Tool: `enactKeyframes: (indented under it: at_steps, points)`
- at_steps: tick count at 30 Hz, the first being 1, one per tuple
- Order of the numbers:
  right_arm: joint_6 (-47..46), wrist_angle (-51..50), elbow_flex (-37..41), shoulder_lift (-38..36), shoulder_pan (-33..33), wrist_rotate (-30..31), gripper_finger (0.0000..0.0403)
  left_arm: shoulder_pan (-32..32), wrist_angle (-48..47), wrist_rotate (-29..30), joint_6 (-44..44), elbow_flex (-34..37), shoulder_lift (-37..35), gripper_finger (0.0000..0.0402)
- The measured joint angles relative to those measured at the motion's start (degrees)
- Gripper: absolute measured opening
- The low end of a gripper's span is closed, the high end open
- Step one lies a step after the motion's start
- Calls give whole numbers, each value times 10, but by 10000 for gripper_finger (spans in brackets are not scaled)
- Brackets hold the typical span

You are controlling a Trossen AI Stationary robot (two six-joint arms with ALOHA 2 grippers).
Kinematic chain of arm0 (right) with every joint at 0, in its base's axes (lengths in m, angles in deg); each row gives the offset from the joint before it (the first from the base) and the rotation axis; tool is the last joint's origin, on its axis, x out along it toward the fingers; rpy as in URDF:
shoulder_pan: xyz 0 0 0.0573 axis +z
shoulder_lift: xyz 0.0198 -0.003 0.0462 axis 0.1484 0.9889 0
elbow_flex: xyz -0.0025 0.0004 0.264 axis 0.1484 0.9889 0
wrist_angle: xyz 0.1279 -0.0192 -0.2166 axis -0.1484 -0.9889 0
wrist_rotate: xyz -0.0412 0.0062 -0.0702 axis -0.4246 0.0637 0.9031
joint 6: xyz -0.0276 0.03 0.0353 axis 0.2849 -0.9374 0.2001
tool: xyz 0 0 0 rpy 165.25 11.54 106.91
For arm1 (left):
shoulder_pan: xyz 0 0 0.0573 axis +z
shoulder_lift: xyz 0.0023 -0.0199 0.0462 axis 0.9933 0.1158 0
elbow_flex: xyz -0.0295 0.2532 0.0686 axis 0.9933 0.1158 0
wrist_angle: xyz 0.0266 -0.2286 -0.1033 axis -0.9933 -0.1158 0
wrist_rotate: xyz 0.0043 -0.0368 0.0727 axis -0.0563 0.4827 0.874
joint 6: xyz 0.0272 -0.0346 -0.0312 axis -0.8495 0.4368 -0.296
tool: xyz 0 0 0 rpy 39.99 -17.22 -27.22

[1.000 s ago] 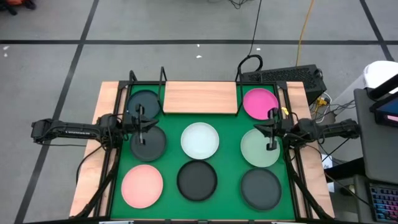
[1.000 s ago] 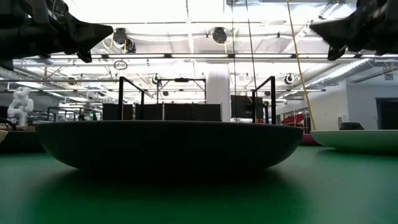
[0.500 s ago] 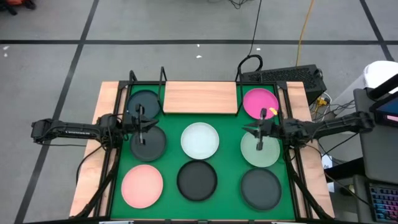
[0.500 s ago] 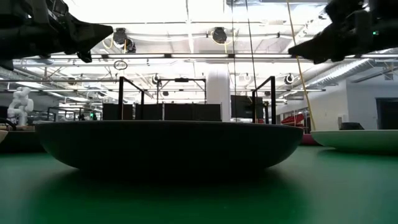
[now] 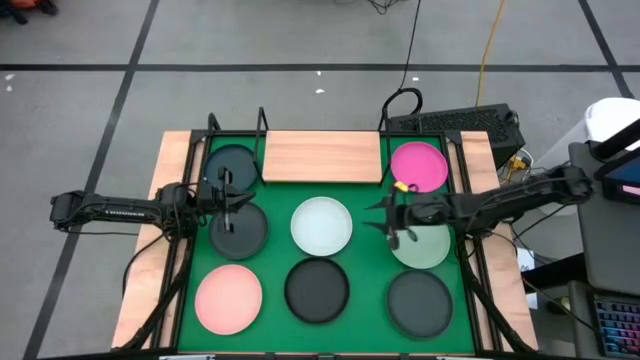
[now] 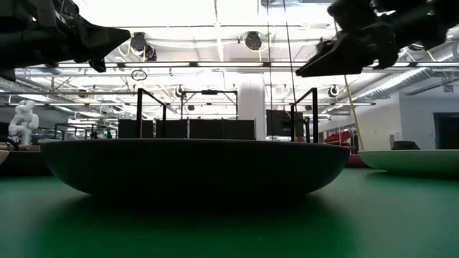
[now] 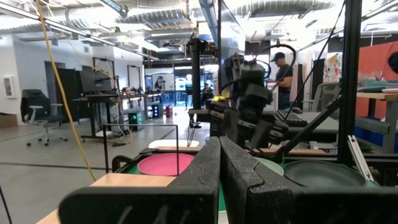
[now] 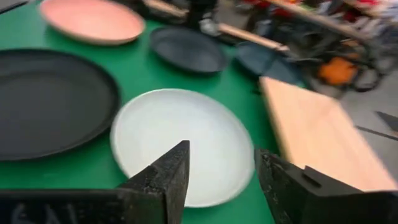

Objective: Place and stack plates onto a shelf
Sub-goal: Put the light blue plate on the shelf

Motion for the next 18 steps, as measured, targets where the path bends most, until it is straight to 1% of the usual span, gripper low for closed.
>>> enactKeyframes:
  at_steps: [1, 5, 11, 14, 18]
  points:
    - [0, 0, -7, 18, 0, -11, 164, 0, 0, 0, 0, 0, 0, 4]
    - [4, 0, -20, 85, 1, -17, 164, 0, 0, 0, 0, 0, 0, 4]
    - [0, 22, -22, 169, 3, -58, 164, 0, 0, 0, 0, 0, 0, 4]
    - [2, 32, -27, 205, 8, -59, 164, 0, 0, 0, 0, 0, 0, 4]
    - [31, 30, -51, 246, 13, -58, 164, 0, -1, 0, 0, 0, 0, 4]
